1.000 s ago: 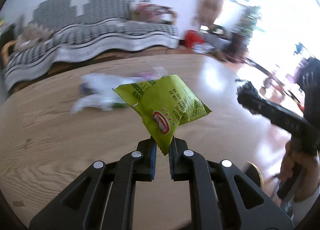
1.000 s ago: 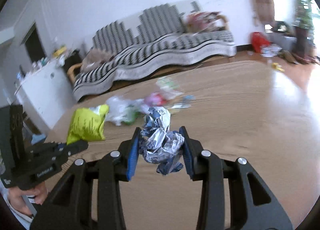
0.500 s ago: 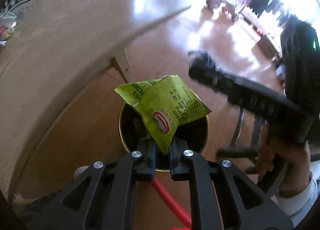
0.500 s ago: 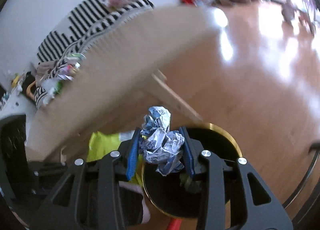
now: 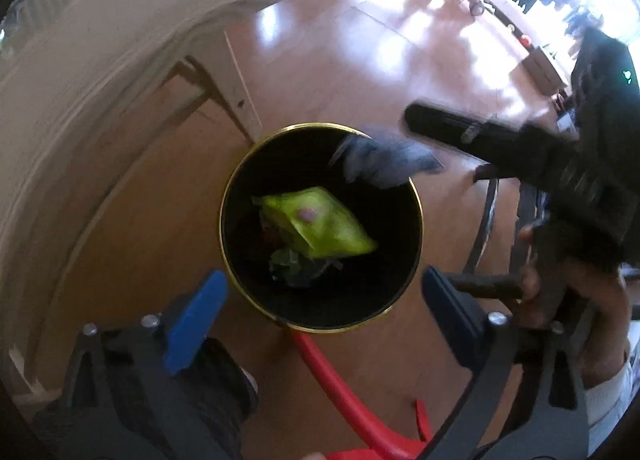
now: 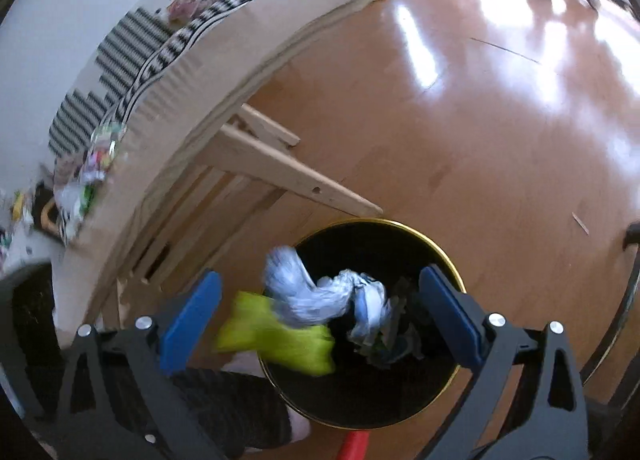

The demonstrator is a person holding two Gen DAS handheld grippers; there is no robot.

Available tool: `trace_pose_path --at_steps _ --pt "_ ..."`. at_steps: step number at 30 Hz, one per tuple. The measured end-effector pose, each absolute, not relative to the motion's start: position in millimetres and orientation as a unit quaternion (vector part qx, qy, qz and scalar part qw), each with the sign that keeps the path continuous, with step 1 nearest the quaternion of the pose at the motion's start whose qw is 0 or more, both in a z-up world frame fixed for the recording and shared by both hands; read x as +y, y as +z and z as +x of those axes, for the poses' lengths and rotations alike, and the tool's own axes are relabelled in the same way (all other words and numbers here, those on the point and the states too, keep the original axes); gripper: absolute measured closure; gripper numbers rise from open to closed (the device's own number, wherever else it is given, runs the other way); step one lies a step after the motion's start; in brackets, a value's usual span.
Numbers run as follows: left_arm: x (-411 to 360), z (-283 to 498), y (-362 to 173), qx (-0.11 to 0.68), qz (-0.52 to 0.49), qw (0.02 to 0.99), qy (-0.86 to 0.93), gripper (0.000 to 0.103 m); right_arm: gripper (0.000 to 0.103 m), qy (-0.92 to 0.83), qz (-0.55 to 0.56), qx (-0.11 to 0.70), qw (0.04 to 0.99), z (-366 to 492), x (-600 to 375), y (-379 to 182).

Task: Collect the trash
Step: 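Carry both held items to the black bin and open both tools, then move both open tools back over the table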

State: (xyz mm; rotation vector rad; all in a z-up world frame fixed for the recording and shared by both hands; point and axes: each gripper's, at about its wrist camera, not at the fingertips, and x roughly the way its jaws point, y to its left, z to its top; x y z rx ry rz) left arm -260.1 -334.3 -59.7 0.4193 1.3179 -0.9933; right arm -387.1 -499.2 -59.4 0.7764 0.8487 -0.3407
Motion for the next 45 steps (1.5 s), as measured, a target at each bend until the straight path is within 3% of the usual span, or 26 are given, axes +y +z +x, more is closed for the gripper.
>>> trace_pose_path --at_steps 4,11,23,35,45 --pt "-328.7 -257.1 -45.6 0.561 0.172 0.675 -0.447 0.006 0.007 -0.195 0.373 0.375 0.826 -397.2 -508.7 -48.1" --pt "-281.2 -220.0 23.1 0.502 0.098 0.752 -0.416 0.006 0.007 -0.208 0.291 0.346 0.868 -383.4 -486.8 -15.1" --pt "-45.4 -68.2 91.5 0.426 -0.055 0.892 -0.139 0.006 0.007 -0.037 0.18 0.285 0.941 -188.8 -345.7 67.6" --pt "-82.9 57.8 63.6 0.439 -0.004 0.891 -0.114 0.006 0.007 -0.058 0.157 0.29 0.942 -24.7 -310.5 89.3" --pt "-61.8 96.8 42.0 0.467 -0.032 0.879 -0.098 0.006 0.007 -0.02 0.094 0.356 0.93 93.2 -270.2 73.7"
